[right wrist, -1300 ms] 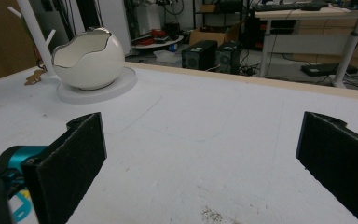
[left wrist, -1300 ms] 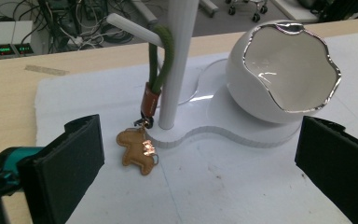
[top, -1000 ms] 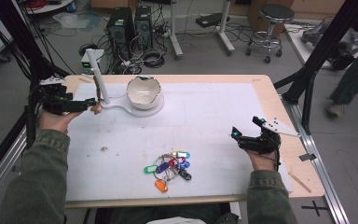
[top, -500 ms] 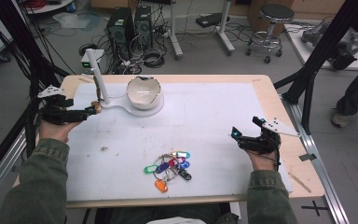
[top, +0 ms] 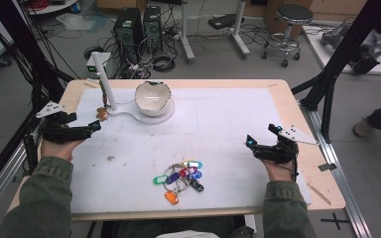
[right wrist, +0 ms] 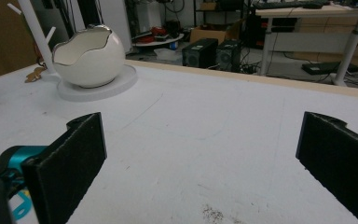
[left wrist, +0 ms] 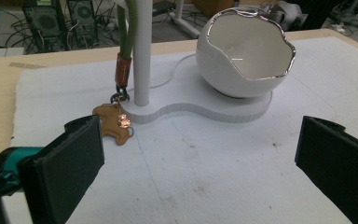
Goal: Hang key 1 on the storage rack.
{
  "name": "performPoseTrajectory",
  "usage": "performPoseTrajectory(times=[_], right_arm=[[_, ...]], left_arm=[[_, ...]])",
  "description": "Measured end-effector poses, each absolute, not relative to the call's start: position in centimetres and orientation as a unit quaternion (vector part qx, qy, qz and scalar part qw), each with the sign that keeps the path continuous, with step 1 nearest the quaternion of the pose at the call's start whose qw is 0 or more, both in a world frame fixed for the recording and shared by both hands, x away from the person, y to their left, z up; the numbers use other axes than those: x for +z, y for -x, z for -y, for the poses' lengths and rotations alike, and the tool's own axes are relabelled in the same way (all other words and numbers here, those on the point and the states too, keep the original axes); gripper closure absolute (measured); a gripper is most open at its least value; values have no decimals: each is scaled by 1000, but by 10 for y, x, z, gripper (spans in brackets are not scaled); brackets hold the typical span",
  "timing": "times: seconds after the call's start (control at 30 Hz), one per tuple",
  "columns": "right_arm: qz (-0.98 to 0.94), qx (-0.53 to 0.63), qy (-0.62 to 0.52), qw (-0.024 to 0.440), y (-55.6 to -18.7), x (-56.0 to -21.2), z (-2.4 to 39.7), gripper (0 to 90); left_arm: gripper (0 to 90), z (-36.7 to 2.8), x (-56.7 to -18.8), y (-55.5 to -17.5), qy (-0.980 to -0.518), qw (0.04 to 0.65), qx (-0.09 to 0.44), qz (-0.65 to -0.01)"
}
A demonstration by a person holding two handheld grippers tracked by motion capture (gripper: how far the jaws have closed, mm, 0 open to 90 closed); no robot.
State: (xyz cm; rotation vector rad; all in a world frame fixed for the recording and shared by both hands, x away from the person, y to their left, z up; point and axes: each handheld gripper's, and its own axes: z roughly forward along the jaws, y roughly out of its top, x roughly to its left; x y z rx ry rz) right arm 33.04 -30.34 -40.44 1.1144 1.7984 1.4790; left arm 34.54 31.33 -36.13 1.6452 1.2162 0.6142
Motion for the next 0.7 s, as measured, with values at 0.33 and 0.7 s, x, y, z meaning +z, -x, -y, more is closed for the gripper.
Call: performPoseTrajectory(times=[0.33,0.7], right_arm=[[-671,550,-413,276,-331,-405,303,6],[-672,549,-413,275,-331,-405,302,6]], left_arm=[[17,-318,-371,-327,-660,493,266,-500],[17,-323,-391,-313,-649,510,266,-497]])
